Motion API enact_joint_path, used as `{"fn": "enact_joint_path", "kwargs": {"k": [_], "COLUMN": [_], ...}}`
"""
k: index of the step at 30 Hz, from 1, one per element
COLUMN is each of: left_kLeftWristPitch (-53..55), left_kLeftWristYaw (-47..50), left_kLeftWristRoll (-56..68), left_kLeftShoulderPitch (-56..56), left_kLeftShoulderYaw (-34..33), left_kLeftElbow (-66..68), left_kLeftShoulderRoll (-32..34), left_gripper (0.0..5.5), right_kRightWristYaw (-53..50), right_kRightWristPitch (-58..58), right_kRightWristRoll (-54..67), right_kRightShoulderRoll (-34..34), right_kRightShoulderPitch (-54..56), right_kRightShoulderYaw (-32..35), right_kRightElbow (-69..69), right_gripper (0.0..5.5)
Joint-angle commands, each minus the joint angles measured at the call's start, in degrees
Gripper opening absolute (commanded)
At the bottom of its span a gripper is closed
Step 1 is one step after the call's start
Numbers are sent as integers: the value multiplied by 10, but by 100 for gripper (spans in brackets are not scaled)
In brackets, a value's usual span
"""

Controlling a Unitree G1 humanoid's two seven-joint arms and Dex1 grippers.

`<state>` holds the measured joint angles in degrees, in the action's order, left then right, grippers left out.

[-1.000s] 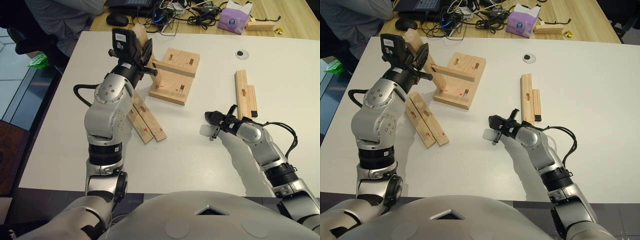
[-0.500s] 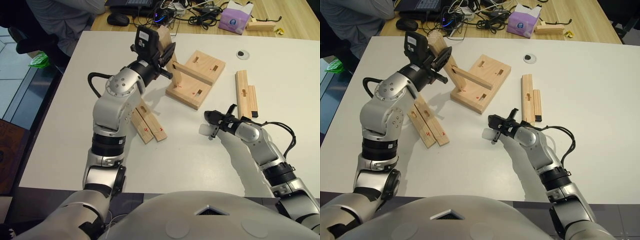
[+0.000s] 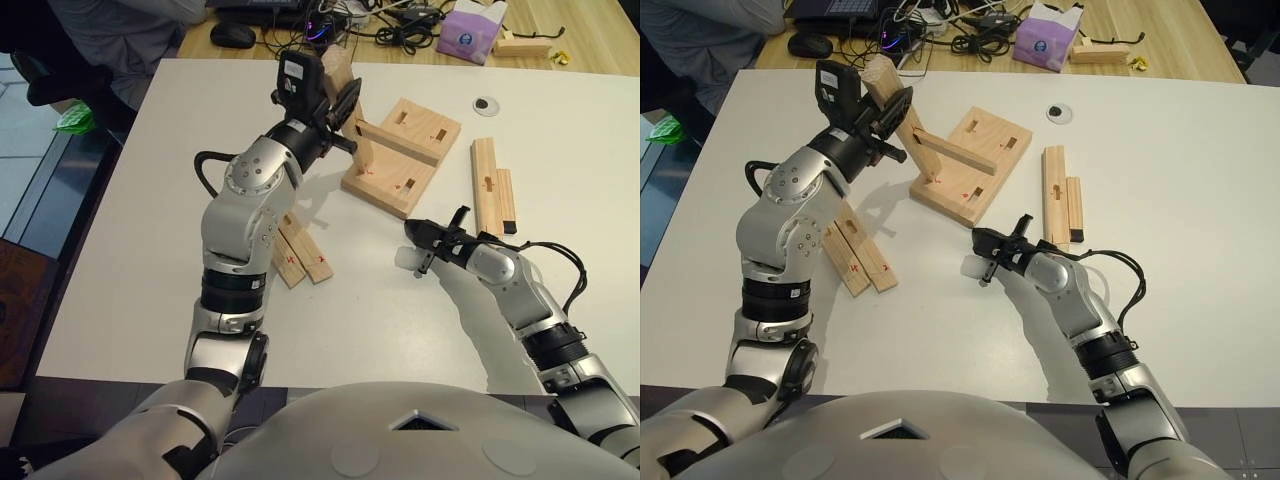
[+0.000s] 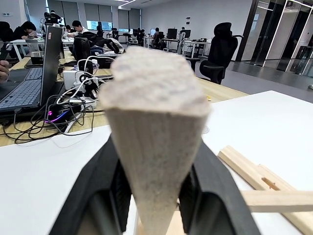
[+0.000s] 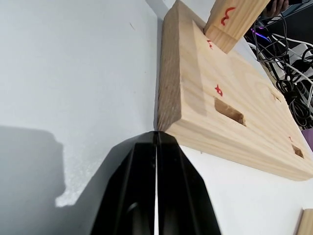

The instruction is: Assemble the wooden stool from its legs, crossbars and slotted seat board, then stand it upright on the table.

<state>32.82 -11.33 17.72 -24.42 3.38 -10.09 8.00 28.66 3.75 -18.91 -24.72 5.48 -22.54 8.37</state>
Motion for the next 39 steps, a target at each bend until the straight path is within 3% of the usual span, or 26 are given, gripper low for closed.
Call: {"fn": "enact_joint_path", "kwargs": {"k": [1,7,11,14,16,19,24,27,31,36,39], "left_kLeftWristPitch": [-42,-44,-83,-125,-122,-73,-75,-107,-111,-79,-83], "left_kLeftWristYaw": [22,16,34,42,28,-14,-36,-10,-1,-9,7], "left_kLeftWristRoll": [9,12,24,20,18,-5,-68,-107,-91,-85,-75], "left_kLeftShoulderPitch": [-31,-28,-65,-164,-200,-150,-91,-127,-174,-177,-221], "left_kLeftShoulderYaw": [-38,-30,-71,-141,-154,-77,55,73,24,29,-7], "left_kLeftElbow": [-25,-51,-70,-34,2,56,208,293,221,113,56], "left_kLeftShoulderRoll": [-25,-34,-44,11,43,49,-16,-52,-49,-60,-57], "left_gripper": [177,260,260,260,260,260,260,260,260,260,260], "right_kRightWristYaw": [7,5,4,7,7,9,11,18,14,7,4], "right_kRightWristPitch": [-14,-13,-10,-7,-5,-5,-6,-8,-8,-7,-7], "right_kRightWristRoll": [-13,-13,-14,-16,-17,-17,-15,-16,-16,-19,-20], "right_kRightShoulderRoll": [-2,-5,-4,-7,-7,-8,-12,-10,-11,-3,0], "right_kRightShoulderPitch": [-22,-24,-23,-21,-20,-17,-25,-17,-25,-19,-16], "right_kRightShoulderYaw": [-16,-17,-19,-20,-21,-22,-22,-27,-27,-28,-28], "right_kRightElbow": [28,30,36,40,41,41,34,30,31,42,46], "right_gripper": [0,0,0,0,0,0,0,0,0,0,0]}}
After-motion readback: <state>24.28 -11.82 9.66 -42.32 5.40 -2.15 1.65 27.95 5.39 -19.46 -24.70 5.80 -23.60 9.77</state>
